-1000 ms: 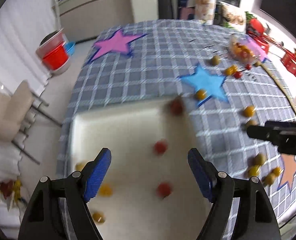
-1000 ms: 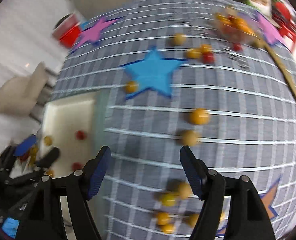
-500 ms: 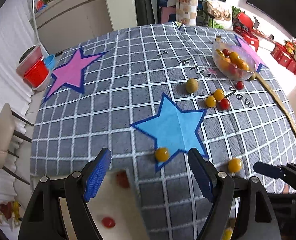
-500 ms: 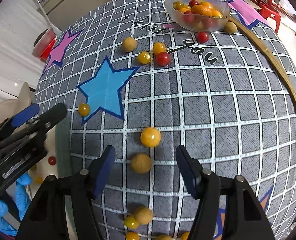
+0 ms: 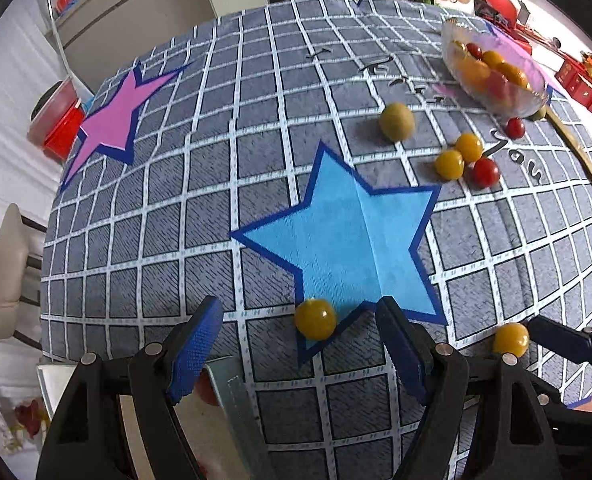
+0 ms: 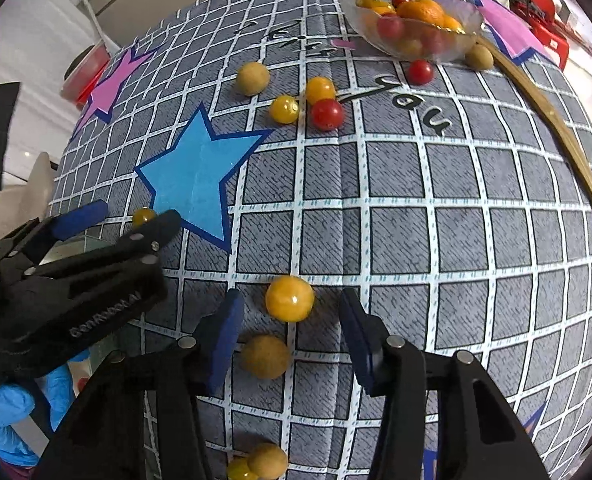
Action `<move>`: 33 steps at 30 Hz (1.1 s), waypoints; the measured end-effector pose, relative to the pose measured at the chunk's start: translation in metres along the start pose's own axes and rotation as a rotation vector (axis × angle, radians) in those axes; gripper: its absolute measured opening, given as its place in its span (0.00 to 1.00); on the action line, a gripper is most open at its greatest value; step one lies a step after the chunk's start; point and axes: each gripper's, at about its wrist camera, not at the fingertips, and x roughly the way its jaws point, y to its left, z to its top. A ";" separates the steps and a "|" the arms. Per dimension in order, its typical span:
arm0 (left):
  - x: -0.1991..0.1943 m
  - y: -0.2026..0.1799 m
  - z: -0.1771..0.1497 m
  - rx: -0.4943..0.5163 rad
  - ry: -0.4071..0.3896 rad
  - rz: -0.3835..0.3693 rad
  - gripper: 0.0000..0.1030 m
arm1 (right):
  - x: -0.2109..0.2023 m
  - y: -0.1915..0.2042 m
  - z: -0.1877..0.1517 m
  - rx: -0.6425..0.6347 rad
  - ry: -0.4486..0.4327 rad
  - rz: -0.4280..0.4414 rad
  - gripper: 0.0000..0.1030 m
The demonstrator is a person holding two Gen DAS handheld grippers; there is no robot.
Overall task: Organize fruits
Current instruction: 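Return both tools to the table and grasp yellow tomatoes with each tool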
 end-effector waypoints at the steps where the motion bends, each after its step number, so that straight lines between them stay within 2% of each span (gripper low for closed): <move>1: 0.002 -0.001 -0.001 0.000 0.007 0.002 0.67 | 0.001 0.003 0.001 -0.011 -0.002 -0.011 0.46; 3: 0.002 0.000 -0.001 -0.013 0.006 -0.007 0.65 | 0.002 0.008 0.000 -0.036 -0.004 -0.039 0.39; 4: 0.002 0.000 -0.001 -0.019 0.003 -0.013 0.62 | 0.003 0.009 0.000 -0.044 -0.004 -0.045 0.30; 5: 0.001 0.000 -0.001 -0.023 0.001 -0.021 0.52 | 0.003 0.010 0.000 -0.049 -0.004 -0.049 0.26; 6: 0.001 0.000 -0.001 -0.025 0.000 -0.028 0.43 | 0.003 0.011 -0.001 -0.056 -0.004 -0.048 0.26; 7: 0.000 -0.001 -0.001 -0.026 0.000 -0.035 0.37 | 0.003 0.011 -0.001 -0.059 -0.005 -0.047 0.25; 8: 0.000 -0.002 -0.001 -0.024 0.000 -0.042 0.23 | 0.003 0.011 0.000 -0.059 -0.005 -0.040 0.25; 9: 0.000 -0.003 -0.001 -0.022 0.001 -0.049 0.21 | 0.003 0.009 0.000 -0.048 -0.004 -0.022 0.25; 12: -0.005 -0.002 -0.005 -0.040 -0.007 -0.084 0.21 | -0.003 -0.003 -0.001 0.000 -0.011 0.062 0.25; 16: -0.024 -0.001 -0.012 -0.063 -0.036 -0.126 0.21 | -0.011 -0.008 -0.004 0.019 -0.018 0.111 0.25; 26: -0.065 0.017 -0.038 -0.106 -0.088 -0.152 0.21 | -0.035 -0.014 -0.023 0.014 0.000 0.138 0.25; 33: -0.090 0.045 -0.083 -0.172 -0.088 -0.122 0.21 | -0.048 0.002 -0.034 -0.028 0.007 0.151 0.26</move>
